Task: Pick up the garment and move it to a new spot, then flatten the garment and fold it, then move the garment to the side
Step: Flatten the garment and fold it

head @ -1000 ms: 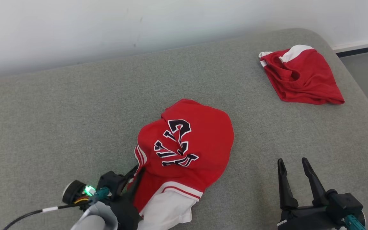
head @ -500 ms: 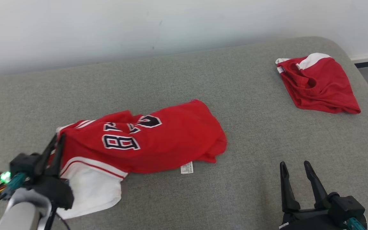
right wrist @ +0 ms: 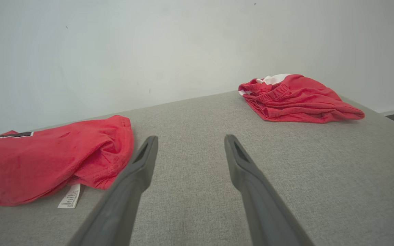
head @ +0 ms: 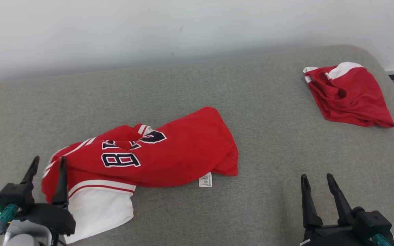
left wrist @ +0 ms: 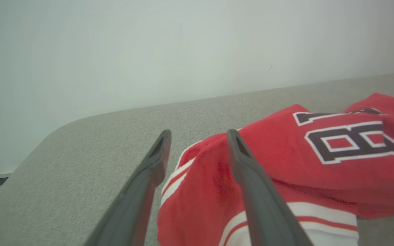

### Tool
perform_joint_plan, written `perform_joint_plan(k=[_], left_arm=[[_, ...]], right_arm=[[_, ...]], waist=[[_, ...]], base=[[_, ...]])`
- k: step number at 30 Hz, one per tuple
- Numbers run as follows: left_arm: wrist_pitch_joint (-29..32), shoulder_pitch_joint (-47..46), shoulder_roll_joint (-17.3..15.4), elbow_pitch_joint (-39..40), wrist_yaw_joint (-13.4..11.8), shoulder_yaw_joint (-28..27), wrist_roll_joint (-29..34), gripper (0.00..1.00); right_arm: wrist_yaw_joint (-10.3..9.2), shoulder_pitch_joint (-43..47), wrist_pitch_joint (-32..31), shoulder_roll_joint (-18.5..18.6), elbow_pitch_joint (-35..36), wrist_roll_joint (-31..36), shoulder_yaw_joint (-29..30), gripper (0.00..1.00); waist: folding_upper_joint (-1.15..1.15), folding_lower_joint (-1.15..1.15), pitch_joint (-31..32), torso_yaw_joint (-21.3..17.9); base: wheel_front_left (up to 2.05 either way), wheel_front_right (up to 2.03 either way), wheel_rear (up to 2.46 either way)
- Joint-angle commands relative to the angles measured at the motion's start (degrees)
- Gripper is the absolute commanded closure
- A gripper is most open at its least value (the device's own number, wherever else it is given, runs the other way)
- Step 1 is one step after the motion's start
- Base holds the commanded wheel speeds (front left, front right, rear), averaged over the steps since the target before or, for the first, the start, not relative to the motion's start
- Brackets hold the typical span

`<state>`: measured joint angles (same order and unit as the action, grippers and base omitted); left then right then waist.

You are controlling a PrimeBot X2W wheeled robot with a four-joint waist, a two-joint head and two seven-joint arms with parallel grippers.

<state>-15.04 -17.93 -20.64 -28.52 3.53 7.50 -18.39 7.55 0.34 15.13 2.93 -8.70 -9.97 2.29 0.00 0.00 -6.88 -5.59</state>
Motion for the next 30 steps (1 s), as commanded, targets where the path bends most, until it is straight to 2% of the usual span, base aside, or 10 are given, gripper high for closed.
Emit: perform_joint_plan(k=[1, 4, 9, 15, 19, 28, 29, 30], left_arm=[[-0.2, 1.37, 1.2, 1.85, -0.6, -1.45, 0.75, 0.0], [-0.19, 3.67, 3.66, 5.62, -0.96, -4.47, 1.97, 0.0], [-0.19, 8.84, 8.41, 10.4, 0.16, -8.33, 3.9, 0.0], [-0.2, 13.98, 13.12, 9.98, 1.46, -9.98, 5.49, 0.0], [-0.2, 16.18, 14.94, 7.12, 2.14, -10.84, 5.86, 0.0], [-0.19, 14.11, 16.09, -1.1, 3.32, -11.06, 5.45, 0.0], [-0.19, 13.69, 16.18, -2.38, 3.54, -10.76, 5.28, 0.47], [-0.2, 12.96, 16.17, -3.08, 3.48, -10.54, 5.23, 1.0]], right_arm=[[-0.15, 0.6, -0.01, -0.08, 0.06, 0.41, -0.02, 0.0], [-0.15, 0.85, -0.01, -0.12, 0.23, 0.54, 0.15, 0.0], [-0.15, 1.18, -0.01, -0.08, 0.36, 0.69, 0.3, 0.0], [-0.15, 1.13, -0.01, -0.08, 0.32, 0.95, -0.01, 0.0], [-0.15, 0.94, -0.01, -0.11, 0.31, 0.95, -0.16, 0.0], [-0.15, 1.1, -0.01, -0.1, -0.15, 1.17, -0.33, 0.0], [-0.15, 1.14, -0.01, -0.08, -0.14, 1.26, -0.22, 0.0], [-0.15, 1.22, -0.01, -0.08, -0.08, 1.35, -0.12, 0.0]], waist=[[0.0, 0.0, 0.38, 0.95], [0.0, 0.0, 0.63, 1.95], [0.0, 0.0, 0.79, 3.43], [0.0, 0.0, 0.54, 4.35], [0.0, 0.0, 0.16, 4.44], [0.0, 0.0, 0.55, 4.43], [0.0, 0.0, 0.63, 4.51], [0.0, 0.0, 0.69, 4.65]], base=[[0.0, 0.0, 0.0], [0.0, 0.0, 0.0], [0.0, 0.0, 0.0], [0.0, 0.0, 0.0], [0.0, 0.0, 0.0], [0.0, 0.0, 0.0], [0.0, 0.0, 0.0], [0.0, 0.0, 0.0]])
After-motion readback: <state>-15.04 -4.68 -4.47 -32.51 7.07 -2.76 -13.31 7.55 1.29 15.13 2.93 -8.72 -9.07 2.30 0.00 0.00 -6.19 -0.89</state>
